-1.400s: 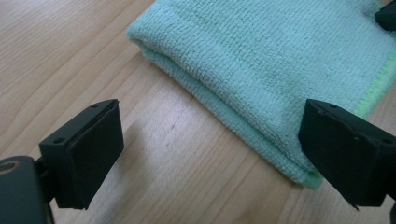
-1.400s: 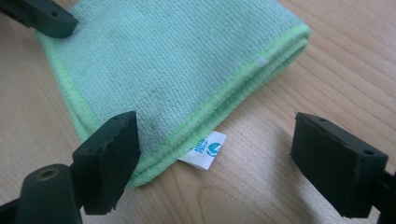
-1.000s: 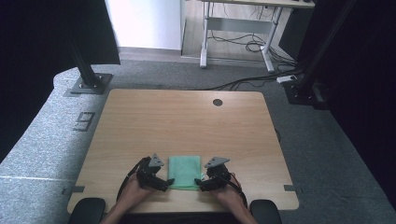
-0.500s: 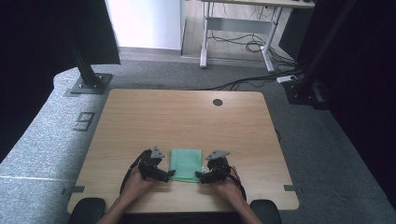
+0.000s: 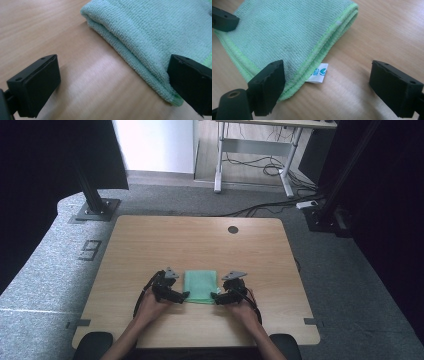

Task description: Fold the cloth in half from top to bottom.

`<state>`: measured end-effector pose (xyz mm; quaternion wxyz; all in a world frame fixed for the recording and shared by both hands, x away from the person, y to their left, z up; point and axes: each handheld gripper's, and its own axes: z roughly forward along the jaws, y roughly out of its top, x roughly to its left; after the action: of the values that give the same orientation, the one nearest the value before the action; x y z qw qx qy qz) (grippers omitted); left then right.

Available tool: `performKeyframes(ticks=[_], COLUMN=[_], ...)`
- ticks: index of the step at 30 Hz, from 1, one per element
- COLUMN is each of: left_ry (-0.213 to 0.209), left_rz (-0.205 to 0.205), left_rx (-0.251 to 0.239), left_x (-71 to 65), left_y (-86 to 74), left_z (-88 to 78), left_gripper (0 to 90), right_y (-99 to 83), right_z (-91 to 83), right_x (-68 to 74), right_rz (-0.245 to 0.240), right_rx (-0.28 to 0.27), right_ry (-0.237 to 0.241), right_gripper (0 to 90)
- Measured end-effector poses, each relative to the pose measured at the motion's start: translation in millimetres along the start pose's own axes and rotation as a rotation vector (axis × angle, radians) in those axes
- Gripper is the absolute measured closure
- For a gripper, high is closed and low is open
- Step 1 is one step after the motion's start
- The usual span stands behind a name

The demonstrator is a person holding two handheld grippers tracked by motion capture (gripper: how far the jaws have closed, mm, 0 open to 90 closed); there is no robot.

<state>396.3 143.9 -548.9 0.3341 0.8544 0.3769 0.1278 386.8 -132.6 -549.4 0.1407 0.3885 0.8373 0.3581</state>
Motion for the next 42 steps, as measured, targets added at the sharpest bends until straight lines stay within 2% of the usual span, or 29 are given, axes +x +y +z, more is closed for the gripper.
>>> performKeyframes(ticks=[17, 28, 42], left_ry=[0.030, 0.045, 0.045], left_rz=[-0.040, -0.054, -0.058], left_rx=[-0.004, -0.003, -0.004], left_x=[20.8, 33.0, 35.0], left_y=[22.2, 33.3, 35.1], left_z=[19.1, 28.3, 29.7], left_gripper=[0.0, 0.0, 0.0], right_y=[19.1, 25.9, 27.9], right_z=[18.5, 27.0, 29.9], right_x=[-25.6, -35.6, -40.0], right_rz=[0.043, 0.057, 0.066], right_rx=[-0.011, -0.033, -0.046], right_ry=[-0.044, -0.059, -0.060], right_gripper=[13.1, 13.1, 12.8])
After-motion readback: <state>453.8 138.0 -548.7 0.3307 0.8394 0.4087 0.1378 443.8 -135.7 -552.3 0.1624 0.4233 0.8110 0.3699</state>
